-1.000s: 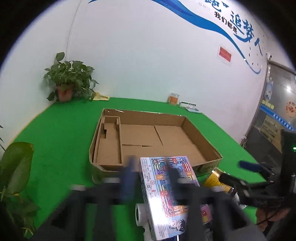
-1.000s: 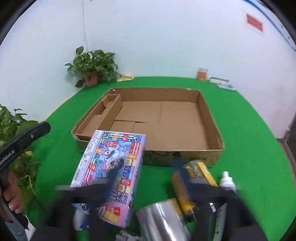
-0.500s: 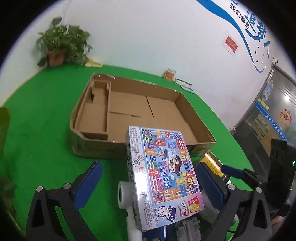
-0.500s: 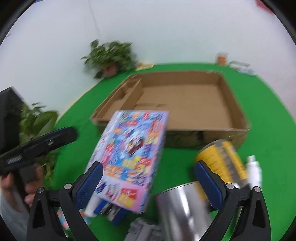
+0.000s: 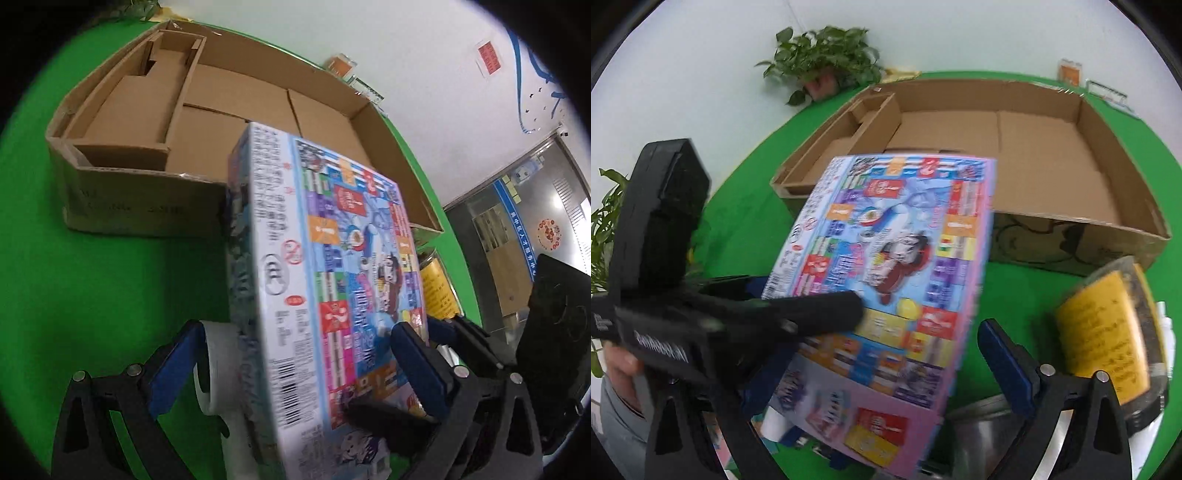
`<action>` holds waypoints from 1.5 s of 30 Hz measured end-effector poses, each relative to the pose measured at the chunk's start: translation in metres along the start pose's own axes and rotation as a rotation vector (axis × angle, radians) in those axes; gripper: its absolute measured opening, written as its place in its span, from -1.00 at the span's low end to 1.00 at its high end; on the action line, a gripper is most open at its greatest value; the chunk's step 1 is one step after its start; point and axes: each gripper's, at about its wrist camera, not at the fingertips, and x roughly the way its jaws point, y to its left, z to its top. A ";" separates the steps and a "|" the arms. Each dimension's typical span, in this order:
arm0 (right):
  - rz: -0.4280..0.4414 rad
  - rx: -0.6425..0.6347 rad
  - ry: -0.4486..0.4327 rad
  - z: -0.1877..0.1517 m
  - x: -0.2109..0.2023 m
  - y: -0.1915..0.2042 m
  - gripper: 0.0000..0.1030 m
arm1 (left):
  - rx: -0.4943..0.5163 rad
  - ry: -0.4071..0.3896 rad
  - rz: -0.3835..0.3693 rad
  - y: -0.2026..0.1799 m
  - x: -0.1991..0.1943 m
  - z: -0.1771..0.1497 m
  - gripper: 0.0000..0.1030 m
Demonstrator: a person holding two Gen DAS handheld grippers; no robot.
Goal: Organize rigid objects
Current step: 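Carry the board-game box over the large box and lay it flat inside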
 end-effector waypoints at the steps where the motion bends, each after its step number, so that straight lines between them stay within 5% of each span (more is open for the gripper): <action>1: 0.000 0.003 0.000 0.000 0.002 0.003 0.91 | 0.010 -0.004 -0.008 -0.002 -0.002 -0.002 0.77; 10: 0.025 0.027 -0.027 -0.001 0.002 0.009 0.94 | 0.072 -0.064 0.083 -0.030 -0.014 -0.006 0.63; 18: -0.007 0.000 -0.172 -0.005 -0.041 0.022 0.90 | 0.217 -0.201 0.161 -0.081 -0.042 -0.006 0.54; 23: -0.030 -0.016 -0.231 -0.001 -0.064 0.025 0.89 | 0.245 -0.253 0.144 -0.091 -0.049 0.008 0.54; 35: -0.046 -0.068 -0.299 0.072 -0.090 0.027 0.88 | 0.262 -0.334 0.147 -0.094 -0.077 0.069 0.54; 45: -0.015 -0.069 -0.219 0.149 -0.052 0.006 0.86 | 0.223 -0.271 0.183 -0.073 -0.052 0.132 0.54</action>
